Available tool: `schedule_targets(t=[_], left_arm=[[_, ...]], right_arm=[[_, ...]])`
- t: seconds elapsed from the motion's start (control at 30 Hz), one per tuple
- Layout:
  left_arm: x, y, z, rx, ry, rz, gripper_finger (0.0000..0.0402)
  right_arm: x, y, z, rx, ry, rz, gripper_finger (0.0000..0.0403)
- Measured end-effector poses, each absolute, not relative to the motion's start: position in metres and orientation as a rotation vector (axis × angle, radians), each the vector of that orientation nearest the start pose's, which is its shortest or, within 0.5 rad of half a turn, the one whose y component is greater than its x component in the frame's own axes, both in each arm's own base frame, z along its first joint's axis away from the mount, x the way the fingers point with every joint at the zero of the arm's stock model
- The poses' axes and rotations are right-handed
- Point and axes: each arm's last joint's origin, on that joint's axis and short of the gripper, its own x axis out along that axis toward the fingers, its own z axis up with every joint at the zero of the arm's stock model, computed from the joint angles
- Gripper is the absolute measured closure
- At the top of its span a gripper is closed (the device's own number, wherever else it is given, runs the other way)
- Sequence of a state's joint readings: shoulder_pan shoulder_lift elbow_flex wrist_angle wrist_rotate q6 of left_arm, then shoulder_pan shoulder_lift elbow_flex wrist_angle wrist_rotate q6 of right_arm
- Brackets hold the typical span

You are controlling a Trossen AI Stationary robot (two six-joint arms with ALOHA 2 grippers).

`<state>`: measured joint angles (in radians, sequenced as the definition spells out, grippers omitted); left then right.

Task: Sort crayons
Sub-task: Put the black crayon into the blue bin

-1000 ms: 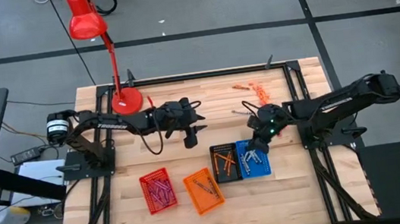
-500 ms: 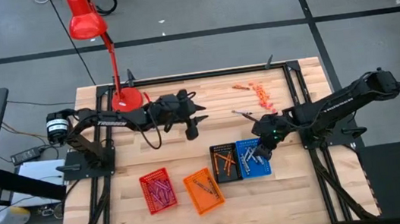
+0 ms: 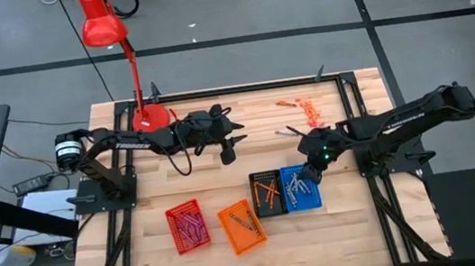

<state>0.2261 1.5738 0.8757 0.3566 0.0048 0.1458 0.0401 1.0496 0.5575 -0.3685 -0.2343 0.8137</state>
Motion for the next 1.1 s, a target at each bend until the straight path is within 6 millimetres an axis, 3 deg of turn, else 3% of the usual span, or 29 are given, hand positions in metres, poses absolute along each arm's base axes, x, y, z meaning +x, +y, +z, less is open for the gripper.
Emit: schedule_targets(t=[0.17,0.33,0.77,1.1], left_arm=[[0.33,0.075,0.224,0.101,0.355,0.193,0.024],[0.33,0.073,0.223,0.095,0.355,0.189,0.024],[0.331,0.068,0.223,0.105,0.363,0.17,0.024],[0.33,0.068,0.221,0.105,0.381,0.168,0.024]], right_arm=[[0.2,0.007,0.218,0.69,0.89,-0.182,0.0294],[0.199,-0.006,0.222,0.563,0.869,-0.293,0.0294],[0.211,-0.054,0.197,0.346,0.947,-0.468,0.0294],[0.225,-0.09,0.161,0.308,1.042,-0.5,0.029]])
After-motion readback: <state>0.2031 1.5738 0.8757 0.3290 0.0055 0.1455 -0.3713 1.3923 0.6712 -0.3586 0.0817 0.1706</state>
